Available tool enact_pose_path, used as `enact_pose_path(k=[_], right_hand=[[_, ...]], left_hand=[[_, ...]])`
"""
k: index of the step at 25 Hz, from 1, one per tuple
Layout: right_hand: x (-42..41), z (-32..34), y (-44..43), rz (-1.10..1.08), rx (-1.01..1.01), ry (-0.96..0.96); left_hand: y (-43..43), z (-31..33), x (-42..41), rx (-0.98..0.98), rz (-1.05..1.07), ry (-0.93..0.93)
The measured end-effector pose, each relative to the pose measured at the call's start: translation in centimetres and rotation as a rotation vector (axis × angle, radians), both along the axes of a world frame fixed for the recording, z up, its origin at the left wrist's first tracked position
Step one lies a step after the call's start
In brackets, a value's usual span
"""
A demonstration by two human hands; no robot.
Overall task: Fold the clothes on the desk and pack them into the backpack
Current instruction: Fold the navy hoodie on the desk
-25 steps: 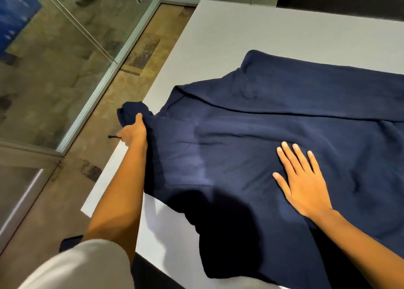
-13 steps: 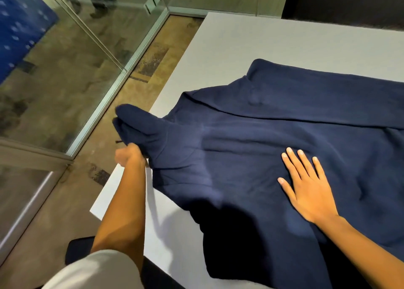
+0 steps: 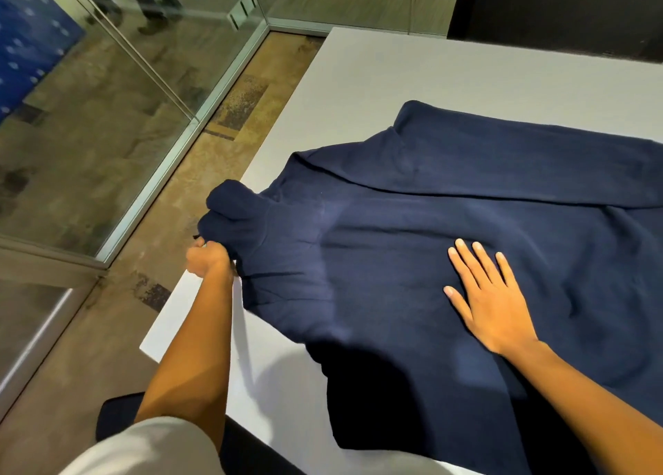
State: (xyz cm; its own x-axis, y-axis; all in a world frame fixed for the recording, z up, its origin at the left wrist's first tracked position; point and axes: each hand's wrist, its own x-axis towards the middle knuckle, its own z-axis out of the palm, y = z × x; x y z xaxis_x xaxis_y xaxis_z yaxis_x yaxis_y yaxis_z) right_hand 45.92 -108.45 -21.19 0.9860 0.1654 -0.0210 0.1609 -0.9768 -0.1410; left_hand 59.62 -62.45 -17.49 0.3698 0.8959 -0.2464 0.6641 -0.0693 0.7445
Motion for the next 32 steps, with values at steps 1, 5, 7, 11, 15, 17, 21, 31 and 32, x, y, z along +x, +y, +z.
enact_pose_path(k=[1,5,7,11,15,17,21,31,32], right_hand=[[0.0,0.0,-0.1,0.01,-0.005,0.011],[-0.8,1.1,0.1,-0.036,0.093,0.048],[-3.2,2.3,0.2,-0.025,0.145,-0.011],[-10.9,3.2,0.6,0.101,0.192,-0.045],[-16.5,1.8,0.2,0.349,0.061,0.042],[-17.2,1.7,-0.2,0.3,0.047,0.053],[-16.9,2.6,3.0,0.179,0.176,0.035],[-19.2,5.9,19.5,0.175,0.242,0.282],[-19.5,5.8,20.0,0.201,0.19,0.274]], left_hand=[[-1.2,0.4,-0.6,0.041,-0.086,0.08],[-7.1,2.2,-6.1,0.384,-0.565,-0.097],[-9.4,2.0,-10.7,0.442,-0.904,-0.194],[-12.2,-0.6,-19.8,0.617,-1.496,-0.162],[-12.3,-2.4,-25.8,0.632,-1.641,-0.034],[-11.9,-2.4,-27.3,0.637,-1.659,-0.011],[-11.6,-0.9,-27.7,0.555,-1.527,-0.15],[-7.7,2.8,-18.8,-0.123,-0.331,0.222],[-7.0,2.5,-18.1,-0.169,-0.309,0.24]])
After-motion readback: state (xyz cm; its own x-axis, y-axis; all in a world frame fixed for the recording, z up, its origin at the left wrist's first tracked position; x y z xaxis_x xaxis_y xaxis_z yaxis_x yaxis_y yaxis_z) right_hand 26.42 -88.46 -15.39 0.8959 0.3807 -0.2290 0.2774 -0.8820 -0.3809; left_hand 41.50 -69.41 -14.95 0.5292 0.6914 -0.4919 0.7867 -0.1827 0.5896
